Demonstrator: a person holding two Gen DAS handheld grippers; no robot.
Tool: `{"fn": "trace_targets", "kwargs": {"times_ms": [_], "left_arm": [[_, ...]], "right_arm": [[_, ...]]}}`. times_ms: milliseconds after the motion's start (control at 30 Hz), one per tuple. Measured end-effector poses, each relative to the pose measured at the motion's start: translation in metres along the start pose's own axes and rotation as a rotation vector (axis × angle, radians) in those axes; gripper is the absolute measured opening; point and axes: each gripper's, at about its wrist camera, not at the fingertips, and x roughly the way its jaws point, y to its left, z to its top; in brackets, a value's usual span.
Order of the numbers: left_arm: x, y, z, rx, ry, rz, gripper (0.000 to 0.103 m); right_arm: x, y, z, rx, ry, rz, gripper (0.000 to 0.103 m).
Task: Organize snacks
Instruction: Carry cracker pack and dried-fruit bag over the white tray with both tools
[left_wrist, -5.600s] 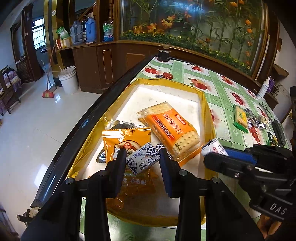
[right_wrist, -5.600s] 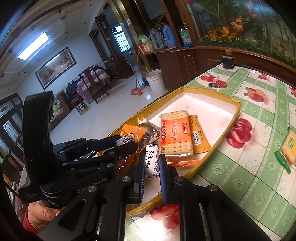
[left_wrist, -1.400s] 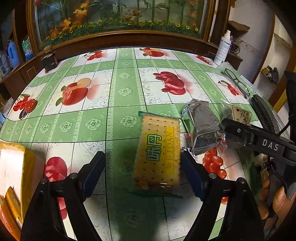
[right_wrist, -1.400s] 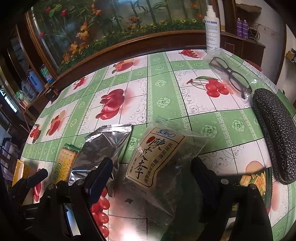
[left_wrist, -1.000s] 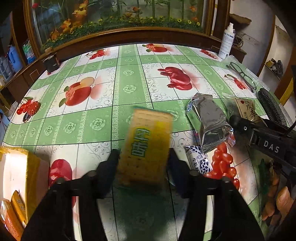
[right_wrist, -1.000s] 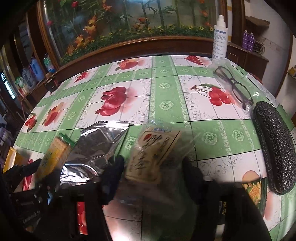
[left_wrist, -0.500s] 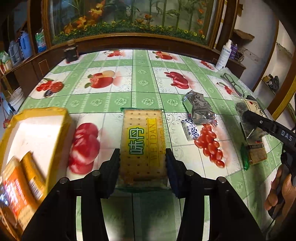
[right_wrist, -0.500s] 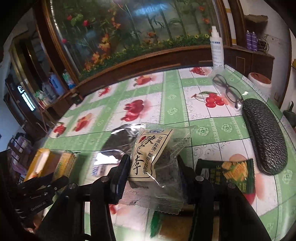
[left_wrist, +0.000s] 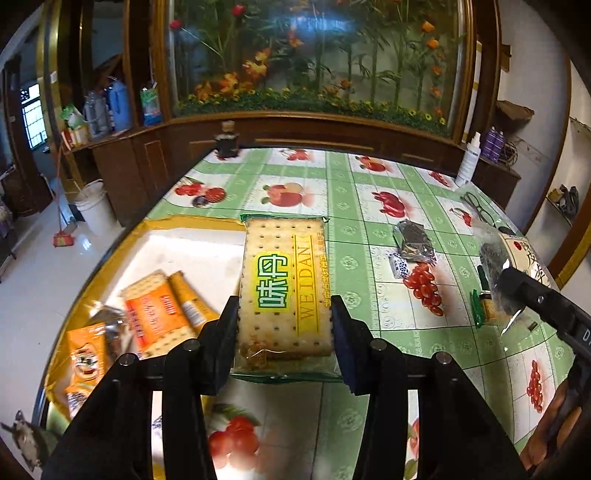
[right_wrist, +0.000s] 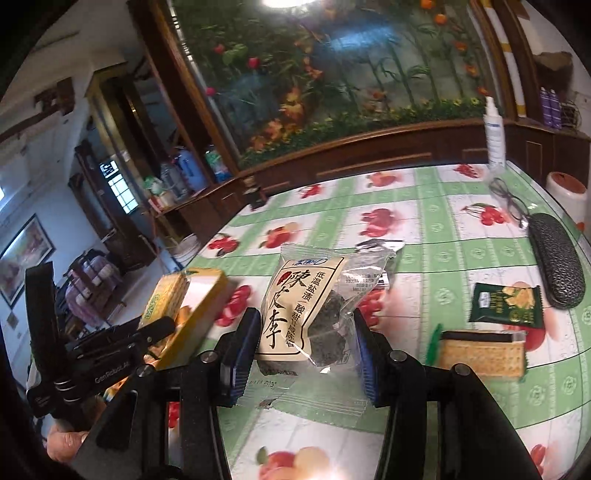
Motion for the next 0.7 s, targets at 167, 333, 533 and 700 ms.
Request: {"fn": "trace_targets", "kwargs": {"times_ms": [167,333,533,700], "left_arm": [[-0.018,0.013,-0.004,0.007,-0.045,0.073,0.045],[-0.029,0.032,-0.006,-0.019,-0.068,0.104,0.045],[-0.032,0.052,-0.013,-0.055,-0.067,0.126,0.045],[-0.034,0.068,-0.017,-0.082,-0.063,0.136,0.045]], "right_arm": [[-0.008,0.033,-0.004,-0.053,-0.008,0.057,0.049],[-0.007,0.058,-0.007,-0.096,-0.003,0.092,0.049],[0.000,0.082,-0.014,-0.131,0.024,0.120,0.049],[0.006,0.098,-0.016,-0.156,0.039,0.144,0.049]]}}
